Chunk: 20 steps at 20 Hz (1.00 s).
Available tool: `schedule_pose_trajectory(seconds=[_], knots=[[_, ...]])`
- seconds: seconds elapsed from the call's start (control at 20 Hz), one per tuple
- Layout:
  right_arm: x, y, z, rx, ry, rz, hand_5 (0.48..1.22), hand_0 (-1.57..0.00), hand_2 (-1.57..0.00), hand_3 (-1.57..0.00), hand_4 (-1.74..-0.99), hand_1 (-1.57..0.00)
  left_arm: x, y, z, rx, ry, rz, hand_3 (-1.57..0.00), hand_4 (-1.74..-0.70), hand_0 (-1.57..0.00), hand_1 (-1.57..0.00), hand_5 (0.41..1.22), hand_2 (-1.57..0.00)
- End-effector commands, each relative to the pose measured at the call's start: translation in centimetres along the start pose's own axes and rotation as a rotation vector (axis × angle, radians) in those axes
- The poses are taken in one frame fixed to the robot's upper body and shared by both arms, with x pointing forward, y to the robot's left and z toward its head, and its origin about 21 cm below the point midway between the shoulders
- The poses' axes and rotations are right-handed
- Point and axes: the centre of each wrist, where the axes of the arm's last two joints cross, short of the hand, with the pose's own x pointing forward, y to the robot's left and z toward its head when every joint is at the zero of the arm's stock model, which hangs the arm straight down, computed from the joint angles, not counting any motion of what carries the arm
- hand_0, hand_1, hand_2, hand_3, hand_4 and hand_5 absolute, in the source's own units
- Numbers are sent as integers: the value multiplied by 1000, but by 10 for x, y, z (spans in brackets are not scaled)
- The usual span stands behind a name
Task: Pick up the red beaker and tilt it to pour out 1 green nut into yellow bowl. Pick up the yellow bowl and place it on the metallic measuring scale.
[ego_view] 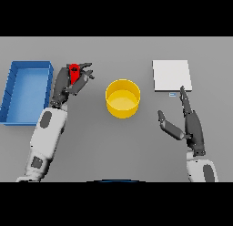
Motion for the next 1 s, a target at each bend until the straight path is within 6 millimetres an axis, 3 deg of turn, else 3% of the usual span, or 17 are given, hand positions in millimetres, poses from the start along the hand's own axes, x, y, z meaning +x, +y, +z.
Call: schedule_pose_trajectory(seconds=[0.0,0.2,0.5,0.8,0.95], knots=[[0,0,-2,0,1,-1,658,1,1,1,-1262,1,6,-1,-2,-23,2,-46,-1550,-1721,-1555,-1555,1114,-1556],[1,6,-1,6,-6,10,671,1,1,1,-1256,1,30,-2,-10,-136,15,-279,-1562,-1733,-1564,-1565,1125,-1565],[5,3,-3,7,7,22,680,1,1,1,-1254,1,42,-2,-22,-195,41,-457,-1564,-1734,-1566,-1566,1114,-1566],[7,7,-1,16,24,1,690,1,1,1,-1256,1,63,-22,-34,-284,-6,-908,-1569,-1739,-1570,-1570,1127,-1570],[8,4,1,15,11,0,700,1,1,1,-1270,1,65,-34,-35,-333,-46,-1100,-1570,-1740,-1570,-1570,1173,-1570]])
